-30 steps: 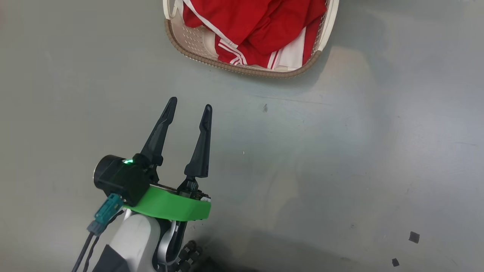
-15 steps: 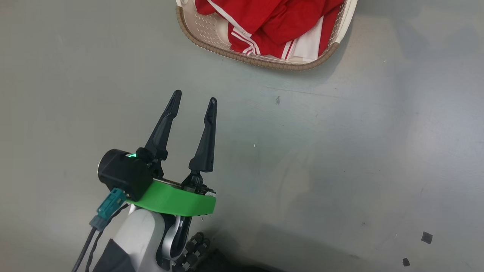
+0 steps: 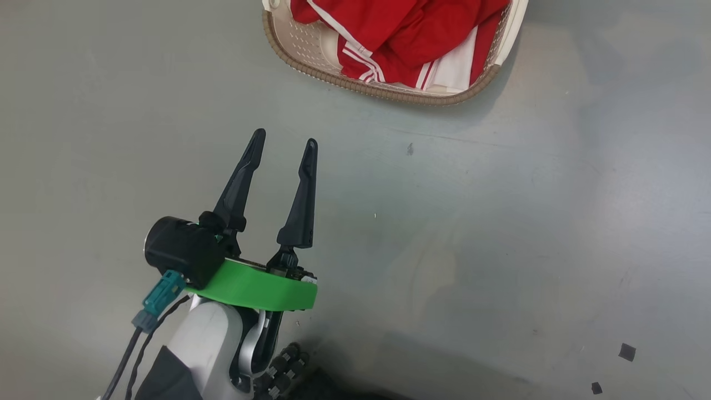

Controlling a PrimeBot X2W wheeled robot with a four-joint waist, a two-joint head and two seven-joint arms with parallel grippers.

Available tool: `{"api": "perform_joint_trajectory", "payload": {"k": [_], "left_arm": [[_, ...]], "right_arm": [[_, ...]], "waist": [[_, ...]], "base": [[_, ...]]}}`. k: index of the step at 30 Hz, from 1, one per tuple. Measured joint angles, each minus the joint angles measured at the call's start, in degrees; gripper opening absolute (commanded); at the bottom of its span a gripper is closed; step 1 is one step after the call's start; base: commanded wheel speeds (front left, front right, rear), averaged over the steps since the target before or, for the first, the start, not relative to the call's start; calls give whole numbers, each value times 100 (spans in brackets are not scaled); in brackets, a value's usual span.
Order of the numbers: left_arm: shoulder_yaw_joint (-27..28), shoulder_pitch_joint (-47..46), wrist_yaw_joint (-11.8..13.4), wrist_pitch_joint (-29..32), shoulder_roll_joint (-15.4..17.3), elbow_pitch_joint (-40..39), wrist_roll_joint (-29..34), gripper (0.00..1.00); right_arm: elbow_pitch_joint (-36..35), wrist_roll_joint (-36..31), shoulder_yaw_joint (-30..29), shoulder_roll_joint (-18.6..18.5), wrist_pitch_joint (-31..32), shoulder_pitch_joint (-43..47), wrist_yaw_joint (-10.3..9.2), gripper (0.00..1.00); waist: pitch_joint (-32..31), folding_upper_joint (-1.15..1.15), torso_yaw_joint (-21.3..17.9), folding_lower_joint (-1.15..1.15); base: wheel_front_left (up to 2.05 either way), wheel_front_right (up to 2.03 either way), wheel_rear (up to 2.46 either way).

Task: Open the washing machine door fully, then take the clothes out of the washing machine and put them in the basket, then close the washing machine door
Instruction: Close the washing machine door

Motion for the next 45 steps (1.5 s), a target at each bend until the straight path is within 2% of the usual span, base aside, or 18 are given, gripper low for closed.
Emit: {"api": "perform_joint_trajectory", "payload": {"k": [6,12,22,26,29,37,39,45], "left_arm": [[69,-48,10,0,-3,100,0,100],[204,-107,10,0,-5,277,119,100],[396,-107,-2,-1,-5,508,338,100],[464,-104,-48,0,-5,590,449,100],[587,-87,-49,0,-3,670,506,100],[884,276,-145,0,-2,901,672,100],[938,371,-152,0,0,957,672,100],[998,642,-253,0,5,989,684,100]], "right_arm": [[313,-52,175,44,-243,104,-48,0],[604,-113,514,71,-438,764,-105,0],[700,148,541,559,-581,1902,-105,0],[700,320,404,654,-581,2243,-151,0],[658,446,204,764,-581,2538,-257,0],[96,725,-695,1087,-581,3407,-563,0],[21,768,-854,1145,-580,3660,-577,0],[-171,746,-1107,1173,-580,4325,-724,0]], "waist": [[-175,0,-30,0],[-477,0,-102,0],[-1166,0,-348,0],[-1386,0,-461,0],[-1610,0,-587,0],[-2309,0,-999,0],[-2468,0,-1088,0],[-2935,0,-1356,0]], "base": [[0,0,0],[0,0,0],[0,0,0],[0,0,0],[0,0,0],[0,0,0],[0,0,0],[0,0,0]]}}
